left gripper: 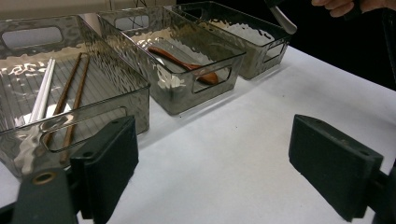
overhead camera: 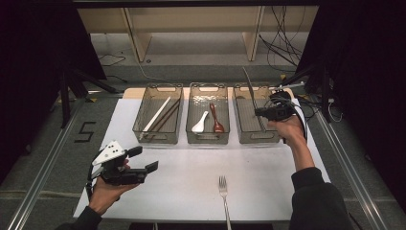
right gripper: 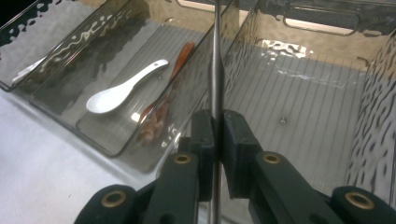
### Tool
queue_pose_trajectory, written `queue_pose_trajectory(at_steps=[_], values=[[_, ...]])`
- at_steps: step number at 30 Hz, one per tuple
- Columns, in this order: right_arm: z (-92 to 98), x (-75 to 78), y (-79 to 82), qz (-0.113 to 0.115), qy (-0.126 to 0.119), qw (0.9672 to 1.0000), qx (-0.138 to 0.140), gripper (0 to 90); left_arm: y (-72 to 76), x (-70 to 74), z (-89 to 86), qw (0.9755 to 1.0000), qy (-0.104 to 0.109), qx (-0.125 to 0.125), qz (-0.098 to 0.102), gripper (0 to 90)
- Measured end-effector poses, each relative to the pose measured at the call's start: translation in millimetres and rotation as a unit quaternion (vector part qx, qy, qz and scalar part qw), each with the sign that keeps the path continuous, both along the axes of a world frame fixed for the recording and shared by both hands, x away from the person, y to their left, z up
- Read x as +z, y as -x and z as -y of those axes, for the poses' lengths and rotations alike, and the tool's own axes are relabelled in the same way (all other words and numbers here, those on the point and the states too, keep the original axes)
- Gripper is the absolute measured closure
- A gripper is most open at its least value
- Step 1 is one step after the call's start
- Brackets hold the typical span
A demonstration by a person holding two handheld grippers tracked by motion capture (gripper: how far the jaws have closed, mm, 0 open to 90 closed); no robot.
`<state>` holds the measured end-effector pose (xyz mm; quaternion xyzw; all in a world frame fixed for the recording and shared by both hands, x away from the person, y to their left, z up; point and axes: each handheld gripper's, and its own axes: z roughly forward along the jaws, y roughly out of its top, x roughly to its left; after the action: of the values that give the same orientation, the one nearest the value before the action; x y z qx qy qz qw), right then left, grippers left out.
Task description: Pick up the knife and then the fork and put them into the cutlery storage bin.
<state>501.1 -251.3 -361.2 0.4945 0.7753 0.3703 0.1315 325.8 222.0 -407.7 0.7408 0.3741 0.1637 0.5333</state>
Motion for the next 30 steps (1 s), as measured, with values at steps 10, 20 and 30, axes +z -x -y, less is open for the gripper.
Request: queue_pose_trajectory(at_steps=[10, 20, 30], values=[[-8.1, -2.2, -18.5, -0.014, -0.003, 0.9994, -0.031, 84.4, 0.0, -0.4, 0.5, 1.0000, 0.001, 0.000, 0.000, 15.2], [-6.2, -12.8, -29.2, -0.026, -0.010, 0.9978, -0.060, 84.3, -0.1, -0.7, 0.0, 1.0000, 0.001, -0.001, 0.000, 15.2], [-7.2, -20.6, -32.5, -0.035, -0.010, 0.9968, -0.071, 84.2, -0.1, -0.9, 0.7, 1.0000, 0.000, -0.002, -0.001, 15.2]])
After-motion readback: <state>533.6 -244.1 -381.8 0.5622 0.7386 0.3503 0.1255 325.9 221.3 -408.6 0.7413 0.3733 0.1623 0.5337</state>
